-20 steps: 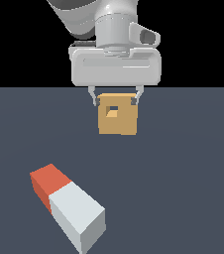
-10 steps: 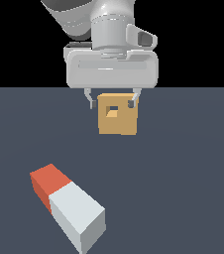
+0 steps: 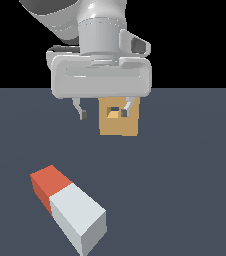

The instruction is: Insert the peg into the horizontal hole in a box.

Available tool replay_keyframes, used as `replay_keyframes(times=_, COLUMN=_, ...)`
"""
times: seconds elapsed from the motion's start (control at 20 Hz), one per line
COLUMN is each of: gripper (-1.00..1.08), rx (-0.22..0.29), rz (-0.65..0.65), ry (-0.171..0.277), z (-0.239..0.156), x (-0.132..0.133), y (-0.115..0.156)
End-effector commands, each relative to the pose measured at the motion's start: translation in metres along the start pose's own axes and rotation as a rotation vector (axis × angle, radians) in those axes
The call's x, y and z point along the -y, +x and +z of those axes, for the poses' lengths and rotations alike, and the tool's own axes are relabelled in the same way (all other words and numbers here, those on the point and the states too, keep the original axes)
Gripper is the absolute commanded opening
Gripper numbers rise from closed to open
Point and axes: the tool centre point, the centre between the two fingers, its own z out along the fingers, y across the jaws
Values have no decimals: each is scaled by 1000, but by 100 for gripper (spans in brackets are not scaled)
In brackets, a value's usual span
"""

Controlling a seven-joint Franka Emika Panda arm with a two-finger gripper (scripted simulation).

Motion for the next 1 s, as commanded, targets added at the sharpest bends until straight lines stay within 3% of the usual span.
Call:
replay_keyframes(times=0.0, gripper=100, rx=1, rz=-47, ry=0, z=5, x=8, y=-9)
replay_keyframes(times=0.95, gripper=100, rx=4, rz=-404, ry=3, z=44, x=53, y=-86)
